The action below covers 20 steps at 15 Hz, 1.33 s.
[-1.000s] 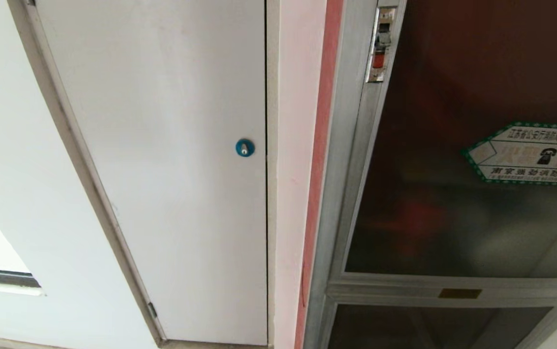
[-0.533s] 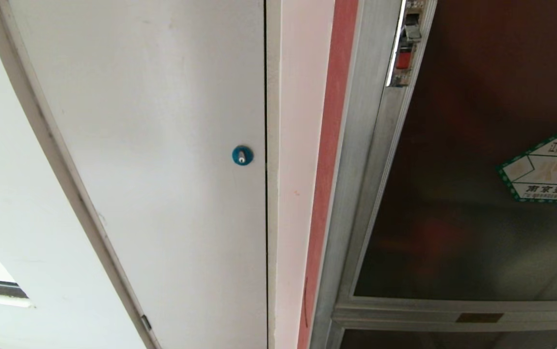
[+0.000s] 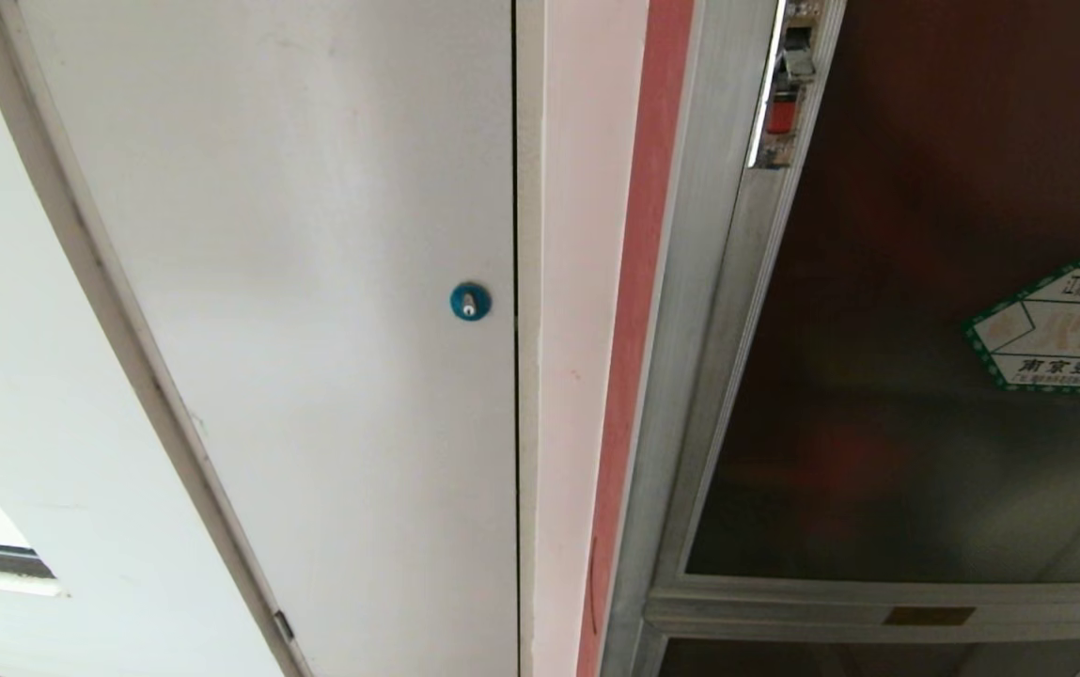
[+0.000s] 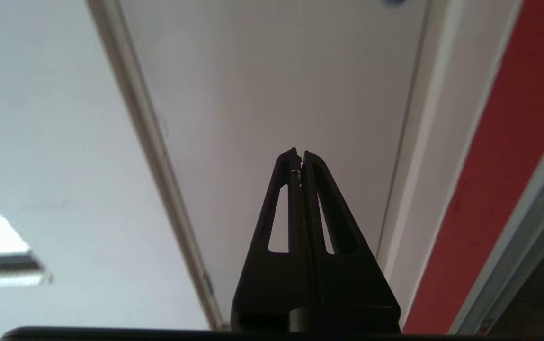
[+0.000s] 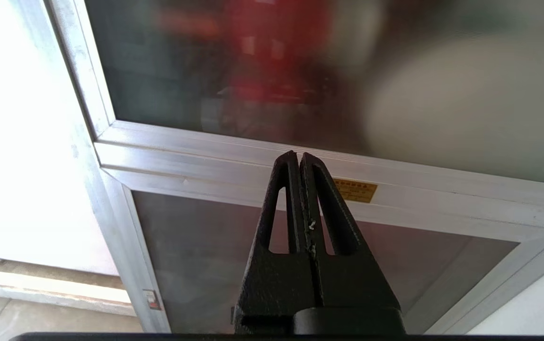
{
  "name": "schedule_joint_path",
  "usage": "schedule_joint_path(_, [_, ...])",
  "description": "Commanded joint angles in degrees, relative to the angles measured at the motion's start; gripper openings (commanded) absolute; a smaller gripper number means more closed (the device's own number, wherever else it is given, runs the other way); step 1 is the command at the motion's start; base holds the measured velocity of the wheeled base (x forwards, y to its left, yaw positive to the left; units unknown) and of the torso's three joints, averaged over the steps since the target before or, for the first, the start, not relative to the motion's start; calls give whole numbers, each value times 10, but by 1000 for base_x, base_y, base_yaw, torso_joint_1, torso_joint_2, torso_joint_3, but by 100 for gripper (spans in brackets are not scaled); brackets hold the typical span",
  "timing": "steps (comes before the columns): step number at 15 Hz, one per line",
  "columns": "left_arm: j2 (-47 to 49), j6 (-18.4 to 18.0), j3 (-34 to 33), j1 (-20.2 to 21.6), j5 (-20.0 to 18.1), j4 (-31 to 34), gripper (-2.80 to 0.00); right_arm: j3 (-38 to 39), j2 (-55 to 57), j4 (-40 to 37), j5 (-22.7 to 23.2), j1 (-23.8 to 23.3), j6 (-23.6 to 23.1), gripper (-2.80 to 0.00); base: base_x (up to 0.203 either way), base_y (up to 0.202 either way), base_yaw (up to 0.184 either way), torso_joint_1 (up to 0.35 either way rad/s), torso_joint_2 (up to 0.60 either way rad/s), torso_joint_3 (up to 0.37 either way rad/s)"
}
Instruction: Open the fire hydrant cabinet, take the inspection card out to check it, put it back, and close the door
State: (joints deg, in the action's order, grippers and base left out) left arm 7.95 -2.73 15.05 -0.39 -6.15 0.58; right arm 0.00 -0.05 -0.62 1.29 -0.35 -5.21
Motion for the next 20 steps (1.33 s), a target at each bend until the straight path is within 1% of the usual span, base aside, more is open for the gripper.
schedule_joint_path(1, [128, 1, 91, -4, -27, 1, -280, 0, -1, 0, 1, 0, -2, -280, 0, 0, 0, 0, 0, 0])
schedule_joint_path(4, [319, 3, 263, -15, -112, 2, -280, 0, -1, -1, 1, 0, -2, -280, 0, 0, 0, 0, 0, 0])
schedule_joint_path(5, [378, 5, 326, -33, -143, 2, -280, -1, -1, -1, 1, 0, -2, -280, 0, 0, 0, 0, 0, 0])
schedule_joint_path(6, [430, 9, 387, -70, -166, 3, -280, -1, -1, -1, 1, 0, -2, -280, 0, 0, 0, 0, 0, 0])
schedule_joint_path(7, [464, 14, 426, -127, -180, 4, -280, 0, -1, -1, 1, 0, -2, -280, 0, 0, 0, 0, 0, 0])
schedule_joint_path(8, [500, 18, 464, -200, -189, 6, -280, -1, -1, -1, 1, 0, -2, -280, 0, 0, 0, 0, 0, 0])
schedule_joint_path(9, [545, 21, 501, -271, -192, 7, -280, 0, -1, -1, 1, 0, -2, -280, 0, 0, 0, 0, 0, 0])
schedule_joint_path(10, [597, 23, 536, -327, -188, 7, -280, 0, -1, -1, 1, 0, -2, -280, 0, 0, 0, 0, 0, 0])
schedule_joint_path(11, [650, 25, 571, -372, -178, 6, -280, 0, -1, -1, 1, 0, -2, -280, 0, 0, 0, 0, 0, 0])
schedule_joint_path(12, [701, 26, 610, -406, -166, 5, -280, -1, -1, -1, 1, 0, -2, -280, 0, 0, 0, 0, 0, 0])
schedule_joint_path(15, [819, 37, 720, -476, -144, 3, -280, 0, -1, -1, 1, 0, -2, -280, 0, 0, 0, 0, 0, 0])
schedule_joint_path(16, [852, 41, 751, -489, -139, 2, -280, 0, -1, -1, 1, 0, -2, -280, 0, 0, 0, 0, 0, 0])
schedule_joint_path(18, [913, 45, 806, -502, -121, -1, -280, 0, -1, -1, 1, 0, -2, -280, 0, 0, 0, 0, 0, 0])
schedule_joint_path(19, [943, 49, 829, -504, -106, -14, -280, -1, -1, -1, 1, 0, -2, -280, 0, 0, 0, 0, 0, 0])
schedule_joint_path(20, [966, 55, 846, -505, -88, -43, -280, -1, -1, 0, 1, 0, -2, -280, 0, 0, 0, 0, 0, 0])
